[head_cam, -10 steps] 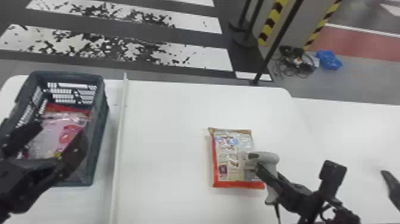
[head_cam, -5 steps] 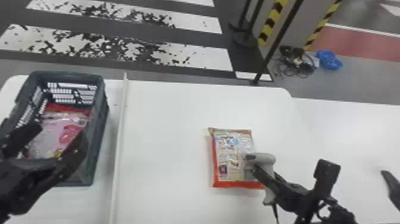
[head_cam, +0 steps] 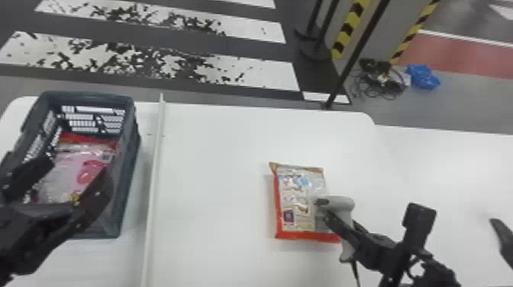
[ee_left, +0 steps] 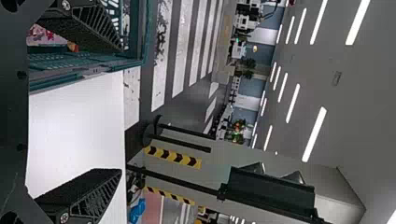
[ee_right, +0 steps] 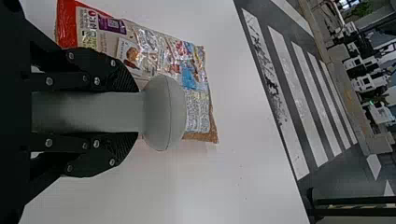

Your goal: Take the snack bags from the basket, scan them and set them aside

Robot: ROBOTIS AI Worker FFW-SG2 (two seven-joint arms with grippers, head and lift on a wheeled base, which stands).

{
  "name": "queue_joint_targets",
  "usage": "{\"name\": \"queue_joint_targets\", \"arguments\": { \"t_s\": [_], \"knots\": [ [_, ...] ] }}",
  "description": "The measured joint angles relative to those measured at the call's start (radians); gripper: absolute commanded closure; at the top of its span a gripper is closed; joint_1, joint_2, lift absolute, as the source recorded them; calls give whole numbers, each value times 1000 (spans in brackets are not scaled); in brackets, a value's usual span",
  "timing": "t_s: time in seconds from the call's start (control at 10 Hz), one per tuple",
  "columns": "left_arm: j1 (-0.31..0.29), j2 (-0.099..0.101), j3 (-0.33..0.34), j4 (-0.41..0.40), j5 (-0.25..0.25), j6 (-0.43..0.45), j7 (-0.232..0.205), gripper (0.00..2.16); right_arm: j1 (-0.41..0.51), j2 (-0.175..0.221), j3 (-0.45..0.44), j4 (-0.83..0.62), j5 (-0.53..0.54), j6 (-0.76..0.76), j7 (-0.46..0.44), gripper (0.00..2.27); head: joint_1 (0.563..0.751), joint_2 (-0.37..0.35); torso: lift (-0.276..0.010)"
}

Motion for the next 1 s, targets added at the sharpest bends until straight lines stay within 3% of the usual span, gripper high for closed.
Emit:
{"name": "queue_joint_targets", "arguments": {
  "t_s": [0.3,0.5,0.7,1.0],
  "knots": [
    [3,-2,1,-5,0,-1,-3,83,3,-5,-42,-23,-34,-13,0,2253,695,-242,-75],
    [13,-2,3,-19,1,-1,-4,83,-22,-28,-92,-16,-47,-13,0,2253,695,-291,-75],
    [27,-4,9,-32,-2,-17,-6,83,-76,-87,-119,84,-35,-44,2,2253,695,-347,-75],
    [47,-8,11,-46,-9,-31,-6,83,-126,-169,-120,266,10,-152,4,2253,695,-350,-75]
  ]
}}
